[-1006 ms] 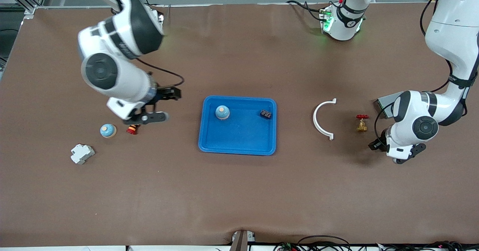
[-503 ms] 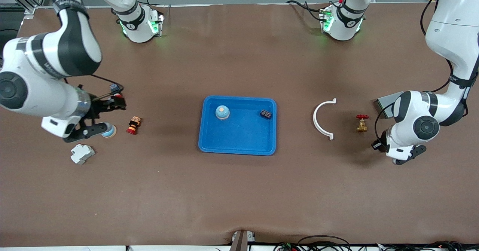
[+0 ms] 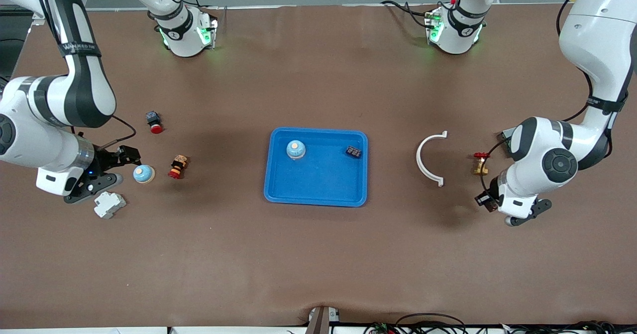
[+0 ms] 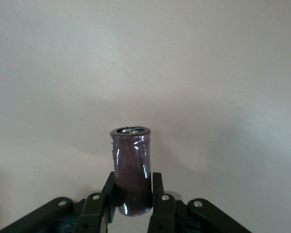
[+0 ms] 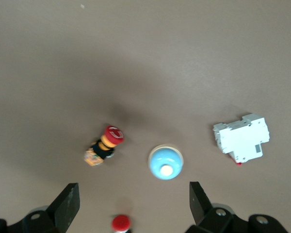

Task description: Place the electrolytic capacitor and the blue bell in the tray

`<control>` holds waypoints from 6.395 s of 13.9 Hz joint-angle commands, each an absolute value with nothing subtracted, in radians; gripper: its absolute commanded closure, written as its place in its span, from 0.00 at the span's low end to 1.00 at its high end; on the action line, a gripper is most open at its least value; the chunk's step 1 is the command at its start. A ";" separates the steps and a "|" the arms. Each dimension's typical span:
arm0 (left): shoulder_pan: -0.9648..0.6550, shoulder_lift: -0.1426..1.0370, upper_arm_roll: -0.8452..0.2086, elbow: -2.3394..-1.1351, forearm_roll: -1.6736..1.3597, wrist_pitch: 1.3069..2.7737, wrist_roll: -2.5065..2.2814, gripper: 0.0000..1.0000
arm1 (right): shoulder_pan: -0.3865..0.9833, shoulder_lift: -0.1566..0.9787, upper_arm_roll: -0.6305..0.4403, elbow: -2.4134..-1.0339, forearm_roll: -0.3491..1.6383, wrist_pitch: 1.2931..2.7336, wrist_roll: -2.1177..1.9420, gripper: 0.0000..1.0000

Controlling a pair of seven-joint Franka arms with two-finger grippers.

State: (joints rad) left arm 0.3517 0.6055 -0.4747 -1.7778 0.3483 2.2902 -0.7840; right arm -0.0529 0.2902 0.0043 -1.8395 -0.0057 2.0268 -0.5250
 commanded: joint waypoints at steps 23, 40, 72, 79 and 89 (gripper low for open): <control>-0.138 0.655 -0.575 -1.546 0.187 2.128 -1.877 1.00 | -0.186 0.465 0.025 -2.069 -0.023 2.451 -0.672 0.00; -0.322 0.801 -0.391 -1.457 0.202 2.344 -2.000 0.00 | -0.179 0.499 0.026 -2.068 -0.021 2.451 -0.675 0.84; 0.065 0.089 -0.224 -1.457 0.074 1.460 -0.388 0.00 | 0.551 0.650 0.035 -1.568 0.061 2.166 0.692 0.88; 0.005 0.003 -0.127 -1.520 0.074 1.465 -0.215 0.00 | 0.589 0.733 0.035 -1.539 0.072 2.267 0.729 0.88; 0.011 0.021 -0.129 -1.512 0.043 1.485 -0.216 0.00 | 0.614 0.773 0.035 -1.539 0.075 2.307 0.726 0.58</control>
